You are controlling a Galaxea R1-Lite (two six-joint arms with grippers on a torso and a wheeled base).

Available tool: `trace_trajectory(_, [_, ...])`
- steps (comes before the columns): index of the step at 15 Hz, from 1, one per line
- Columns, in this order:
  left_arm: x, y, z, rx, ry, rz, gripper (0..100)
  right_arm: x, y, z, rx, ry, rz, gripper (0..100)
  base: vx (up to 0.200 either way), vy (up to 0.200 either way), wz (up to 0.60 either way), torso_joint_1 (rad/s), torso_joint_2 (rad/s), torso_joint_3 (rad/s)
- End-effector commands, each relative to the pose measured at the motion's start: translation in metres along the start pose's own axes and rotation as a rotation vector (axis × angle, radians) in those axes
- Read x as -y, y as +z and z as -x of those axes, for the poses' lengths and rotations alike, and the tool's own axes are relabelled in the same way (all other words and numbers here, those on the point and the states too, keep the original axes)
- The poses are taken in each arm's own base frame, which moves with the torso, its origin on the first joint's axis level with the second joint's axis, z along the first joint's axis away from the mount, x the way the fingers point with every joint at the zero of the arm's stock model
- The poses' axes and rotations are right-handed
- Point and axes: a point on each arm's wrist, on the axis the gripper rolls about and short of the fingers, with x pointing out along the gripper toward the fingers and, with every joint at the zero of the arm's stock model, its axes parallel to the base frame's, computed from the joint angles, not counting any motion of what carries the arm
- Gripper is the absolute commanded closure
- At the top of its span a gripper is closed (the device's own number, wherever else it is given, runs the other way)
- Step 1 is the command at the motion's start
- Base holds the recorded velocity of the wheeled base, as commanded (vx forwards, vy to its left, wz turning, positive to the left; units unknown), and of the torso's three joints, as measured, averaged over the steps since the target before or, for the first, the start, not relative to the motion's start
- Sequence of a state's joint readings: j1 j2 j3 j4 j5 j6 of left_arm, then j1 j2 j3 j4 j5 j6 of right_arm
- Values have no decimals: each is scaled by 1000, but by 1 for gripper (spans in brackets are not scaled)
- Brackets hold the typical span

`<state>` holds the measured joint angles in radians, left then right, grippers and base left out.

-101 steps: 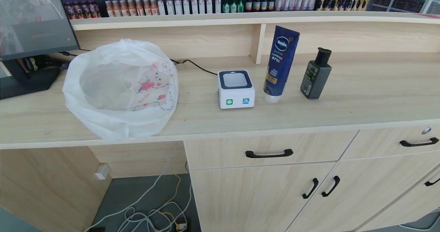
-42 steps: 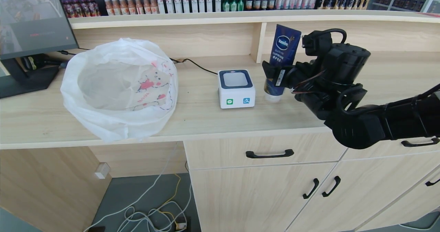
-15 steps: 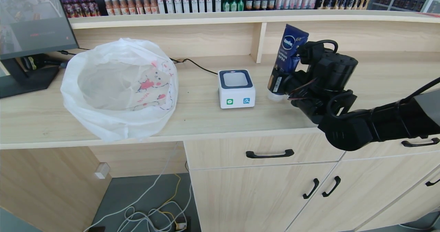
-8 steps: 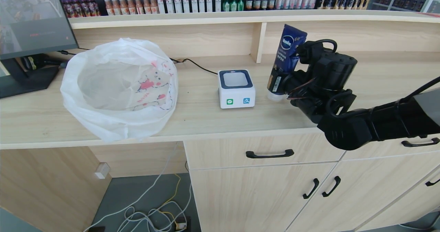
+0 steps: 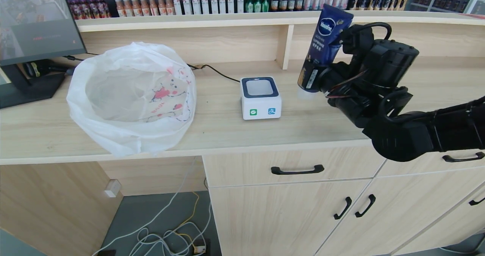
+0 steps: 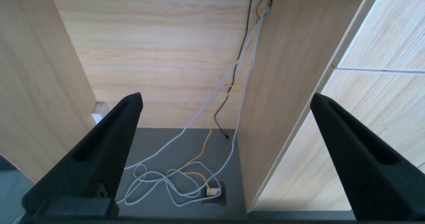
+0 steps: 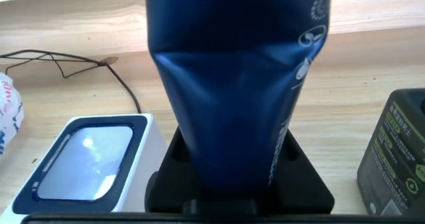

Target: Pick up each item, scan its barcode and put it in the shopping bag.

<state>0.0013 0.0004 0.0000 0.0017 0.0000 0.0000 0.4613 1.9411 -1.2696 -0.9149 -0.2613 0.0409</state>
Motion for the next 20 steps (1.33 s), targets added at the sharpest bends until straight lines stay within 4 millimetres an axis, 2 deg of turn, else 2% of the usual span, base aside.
trace_trajectory(1, [0, 0, 0, 1, 0, 0, 0, -5, 24, 12, 50, 19, -12, 100, 0, 0, 0, 0, 0, 0])
trace_trajectory(4, [0, 0, 0, 1, 0, 0, 0, -8, 43, 30, 77, 35, 0, 100, 0, 0, 0, 0, 0, 0])
trace_trajectory(8, [0, 0, 0, 1, 0, 0, 0, -11, 51, 80, 37, 82, 24, 100, 0, 0, 0, 0, 0, 0])
trace_trajectory(11, [0, 0, 0, 1, 0, 0, 0, 0, 40, 124, 2, 102, 48, 100, 0, 0, 0, 0, 0, 0])
trace_trajectory(13, [0, 0, 0, 1, 0, 0, 0, 4, 32, 138, -6, 108, 54, 100, 0, 0, 0, 0, 0, 0])
trace_trajectory(14, [0, 0, 0, 1, 0, 0, 0, 6, 24, 156, -4, 127, 52, 100, 0, 0, 0, 0, 0, 0])
trace_trajectory(15, [0, 0, 0, 1, 0, 0, 0, 5, 21, 164, -9, 145, 59, 100, 0, 0, 0, 0, 0, 0])
trace_trajectory(16, [0, 0, 0, 1, 0, 0, 0, -1, 16, 183, -9, 202, 84, 100, 0, 0, 0, 0, 0, 0])
trace_trajectory(17, [0, 0, 0, 1, 0, 0, 0, -3, 10, 194, -14, 234, 112, 100, 0, 0, 0, 0, 0, 0])
trace_trajectory(20, [0, 0, 0, 1, 0, 0, 0, 0, -9, 221, -21, 289, 223, 100, 0, 0, 0, 0, 0, 0])
